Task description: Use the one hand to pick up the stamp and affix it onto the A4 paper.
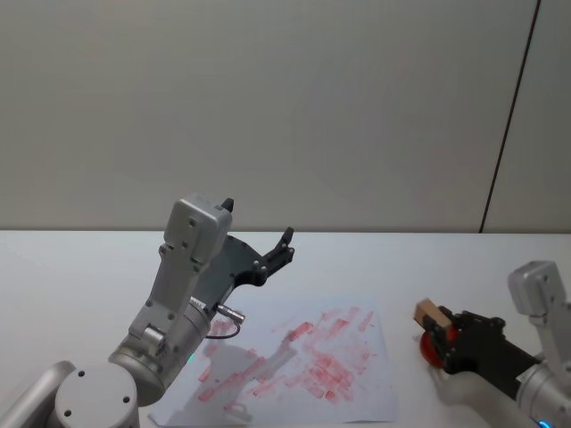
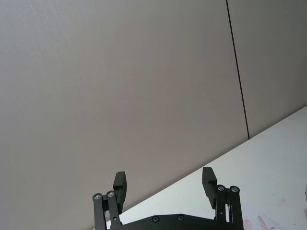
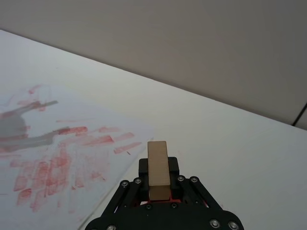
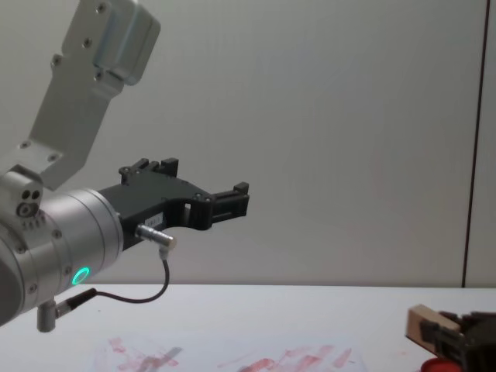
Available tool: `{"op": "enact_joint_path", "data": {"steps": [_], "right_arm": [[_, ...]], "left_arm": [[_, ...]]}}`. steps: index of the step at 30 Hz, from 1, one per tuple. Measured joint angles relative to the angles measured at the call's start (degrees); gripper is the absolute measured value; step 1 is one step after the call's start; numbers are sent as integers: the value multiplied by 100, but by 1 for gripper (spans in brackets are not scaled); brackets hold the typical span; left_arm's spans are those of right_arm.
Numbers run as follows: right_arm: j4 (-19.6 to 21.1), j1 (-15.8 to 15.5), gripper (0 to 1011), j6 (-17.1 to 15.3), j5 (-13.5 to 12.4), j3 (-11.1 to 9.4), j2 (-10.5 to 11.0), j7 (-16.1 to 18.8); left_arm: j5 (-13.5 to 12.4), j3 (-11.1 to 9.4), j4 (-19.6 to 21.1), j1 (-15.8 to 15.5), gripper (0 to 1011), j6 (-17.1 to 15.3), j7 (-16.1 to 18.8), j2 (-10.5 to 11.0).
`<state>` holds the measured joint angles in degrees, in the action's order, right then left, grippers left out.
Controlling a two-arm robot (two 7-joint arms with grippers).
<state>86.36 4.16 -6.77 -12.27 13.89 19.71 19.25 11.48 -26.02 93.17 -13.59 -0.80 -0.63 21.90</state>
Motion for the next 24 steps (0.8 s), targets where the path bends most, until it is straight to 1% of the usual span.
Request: {"op": "enact_joint_path", "data": {"steps": [6, 13, 24], "right_arm": [[143, 14, 216, 14, 25, 71, -45, 198], [285, 8, 216, -76, 75, 187, -106, 445], [333, -60, 216, -221, 173, 321, -134, 680]], "left_arm": [[0, 0, 0, 0, 1002, 0, 0, 0], [0, 0, 0, 0, 1002, 0, 0, 0], [0, 0, 0, 0, 1003, 0, 0, 0]]}}
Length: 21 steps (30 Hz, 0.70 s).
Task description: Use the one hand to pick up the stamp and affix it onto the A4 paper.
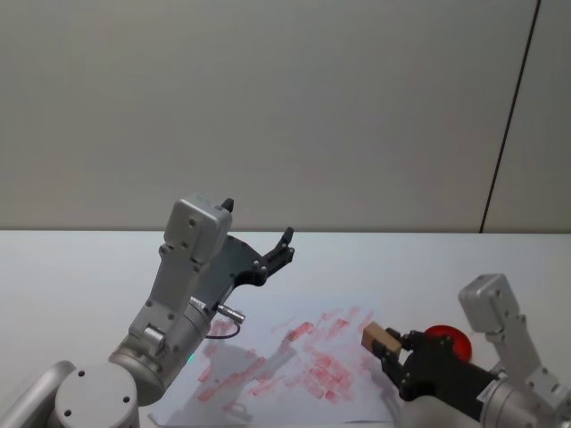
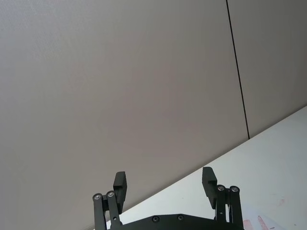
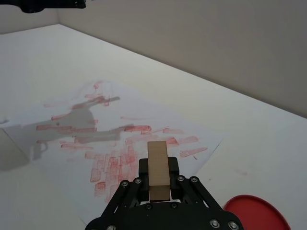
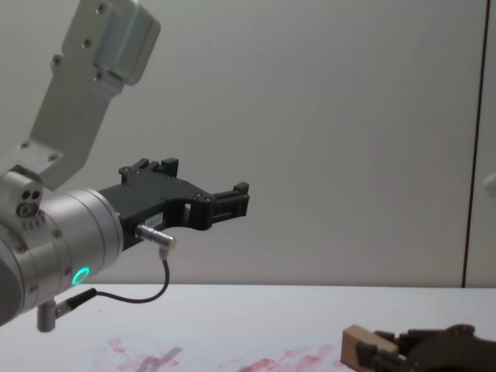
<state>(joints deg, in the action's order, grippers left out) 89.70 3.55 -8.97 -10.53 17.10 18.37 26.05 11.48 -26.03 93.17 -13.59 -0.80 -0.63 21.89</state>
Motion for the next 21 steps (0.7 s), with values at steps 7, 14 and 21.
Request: {"op": "enact_joint_path", "data": {"steps": [7, 14, 21], "right_arm": [[-6, -45, 216, -43, 60, 57, 14, 103], [-61, -68, 216, -66, 140, 105, 23, 167], [-156, -56, 216, -86, 231, 141, 6, 167]], "left_arm": [[0, 0, 0, 0, 1002, 0, 0, 0], [0, 0, 0, 0, 1003, 0, 0, 0], [0, 0, 0, 0, 1002, 0, 0, 0]]}}
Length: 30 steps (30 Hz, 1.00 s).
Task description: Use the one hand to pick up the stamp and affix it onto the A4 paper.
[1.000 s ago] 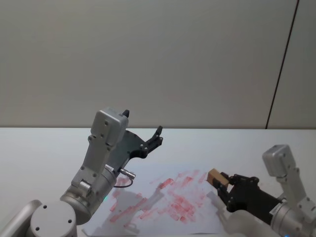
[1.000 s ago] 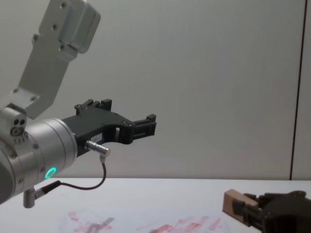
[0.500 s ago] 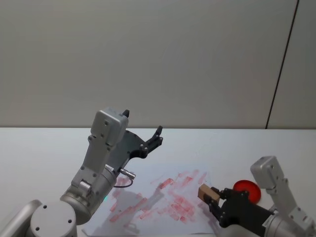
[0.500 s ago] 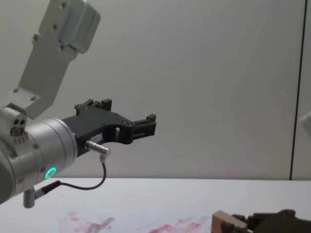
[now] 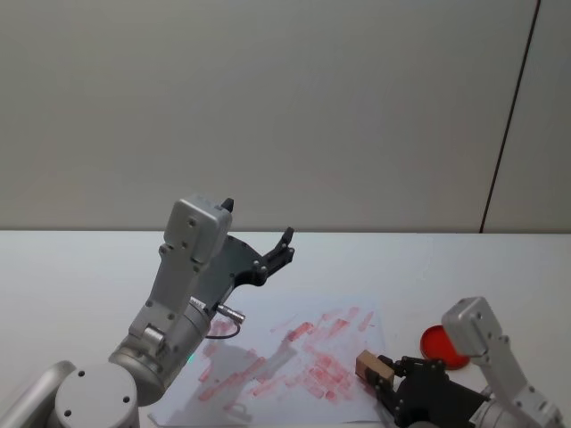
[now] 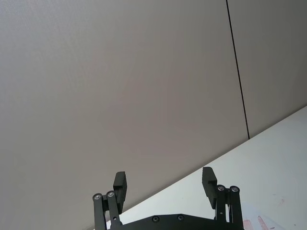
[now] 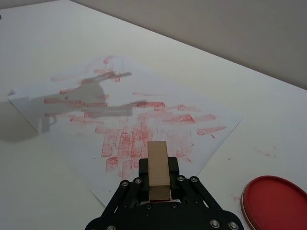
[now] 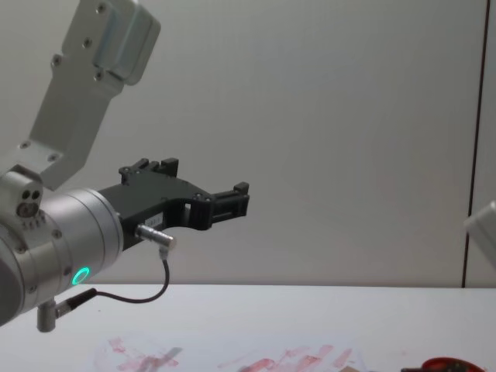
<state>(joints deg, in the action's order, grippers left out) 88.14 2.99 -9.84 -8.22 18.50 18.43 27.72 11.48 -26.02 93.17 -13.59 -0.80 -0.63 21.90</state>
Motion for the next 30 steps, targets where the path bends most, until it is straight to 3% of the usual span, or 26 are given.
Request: {"op": "enact_joint_path", "data": {"steps": [19, 30], "right_arm": [[-144, 108, 216, -150, 316, 92, -46, 83], [-126, 140, 216, -248, 364, 112, -45, 118]], "left_arm": [[0, 0, 0, 0, 1003, 0, 0, 0], [0, 0, 0, 0, 1003, 0, 0, 0]]}}
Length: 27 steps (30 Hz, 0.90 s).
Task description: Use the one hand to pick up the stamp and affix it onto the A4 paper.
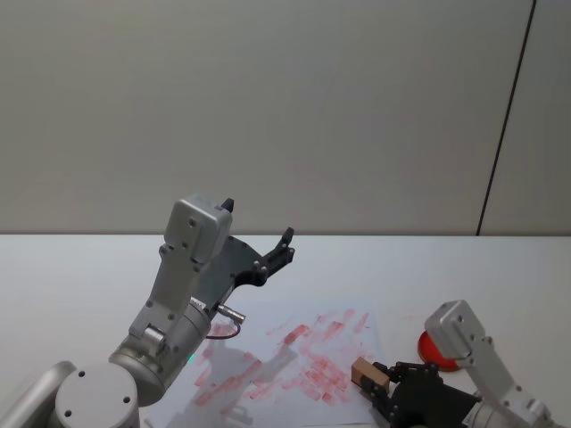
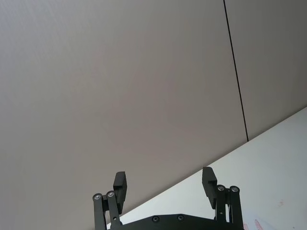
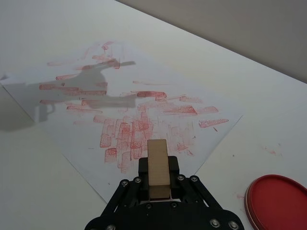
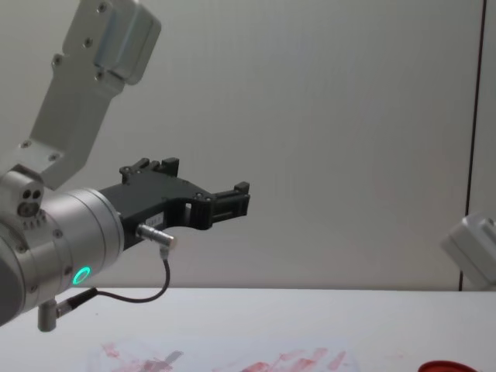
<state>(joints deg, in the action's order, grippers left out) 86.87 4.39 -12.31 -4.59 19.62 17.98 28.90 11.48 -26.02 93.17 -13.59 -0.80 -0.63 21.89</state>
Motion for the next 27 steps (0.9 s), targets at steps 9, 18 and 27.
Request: {"op": "enact_joint_path", "data": {"steps": [9, 18, 27], "right_arm": [[147, -10, 216, 74, -287, -50, 18, -108], [406, 49, 216, 358, -684, -215, 56, -403], [532, 82, 216, 421, -840, -401, 186, -719]], "left_arm": [[0, 0, 0, 0, 1003, 0, 0, 0], [0, 0, 0, 0, 1002, 0, 0, 0], [0, 0, 0, 0, 1002, 0, 0, 0]]}}
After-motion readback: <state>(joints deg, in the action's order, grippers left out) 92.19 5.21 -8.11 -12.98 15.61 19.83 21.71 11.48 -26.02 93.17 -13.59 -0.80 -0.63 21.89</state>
